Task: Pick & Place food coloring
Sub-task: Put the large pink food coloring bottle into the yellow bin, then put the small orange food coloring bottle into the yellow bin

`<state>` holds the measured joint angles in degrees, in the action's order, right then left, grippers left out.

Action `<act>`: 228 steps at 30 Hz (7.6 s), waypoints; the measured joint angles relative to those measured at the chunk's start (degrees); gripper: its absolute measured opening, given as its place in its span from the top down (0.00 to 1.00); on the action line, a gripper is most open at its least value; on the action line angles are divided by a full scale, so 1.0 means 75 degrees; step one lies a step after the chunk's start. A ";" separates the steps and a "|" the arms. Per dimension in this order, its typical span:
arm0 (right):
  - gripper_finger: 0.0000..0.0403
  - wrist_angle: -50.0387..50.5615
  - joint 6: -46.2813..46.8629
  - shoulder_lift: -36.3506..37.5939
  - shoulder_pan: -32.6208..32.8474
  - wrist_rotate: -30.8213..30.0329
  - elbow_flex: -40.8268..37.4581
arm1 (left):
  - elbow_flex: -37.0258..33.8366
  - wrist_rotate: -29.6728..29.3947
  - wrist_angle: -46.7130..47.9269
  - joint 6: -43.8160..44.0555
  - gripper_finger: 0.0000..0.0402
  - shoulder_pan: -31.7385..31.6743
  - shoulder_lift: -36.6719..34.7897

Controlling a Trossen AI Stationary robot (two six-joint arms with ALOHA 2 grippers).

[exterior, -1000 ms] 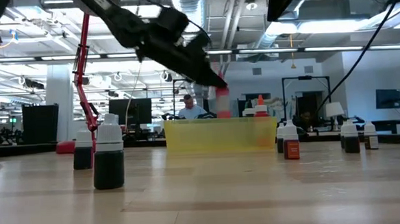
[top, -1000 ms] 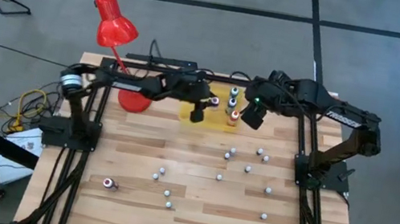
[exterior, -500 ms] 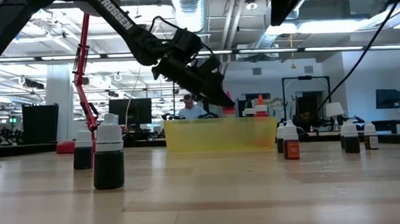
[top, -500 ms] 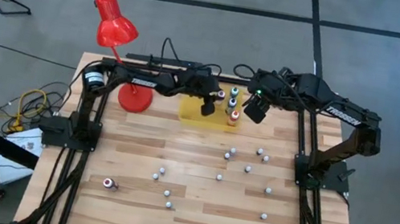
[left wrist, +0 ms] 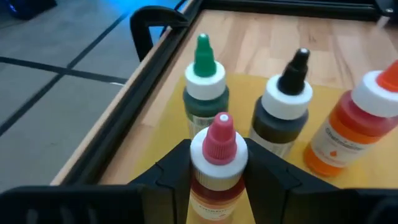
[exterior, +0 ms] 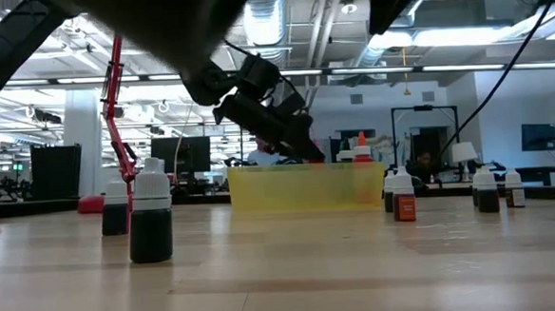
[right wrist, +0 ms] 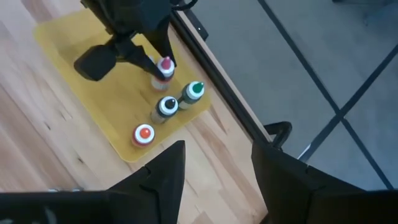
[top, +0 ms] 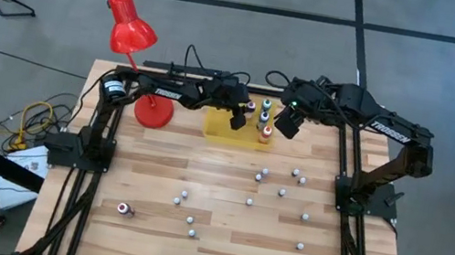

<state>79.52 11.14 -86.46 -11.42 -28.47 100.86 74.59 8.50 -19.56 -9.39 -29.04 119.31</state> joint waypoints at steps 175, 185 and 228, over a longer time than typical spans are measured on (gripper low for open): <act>0.60 -0.5619 0.1940 -0.2267 0.3903 0.3214 -0.4493 | -0.4380 -0.5433 0.6105 0.5002 0.49 0.8725 -0.8134; 0.60 -0.5470 0.2316 -0.2270 0.3889 0.3206 -0.4514 | -0.4380 -0.5442 0.6104 0.4814 0.49 0.8725 -0.8134; 0.96 -0.5545 0.2724 -0.2250 0.3870 0.3413 -0.4485 | -0.4377 -0.5445 0.6104 0.4817 0.49 0.8725 -0.8134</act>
<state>37.93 31.57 -103.33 17.61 -2.87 67.22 41.76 -32.34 26.22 26.74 36.40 58.30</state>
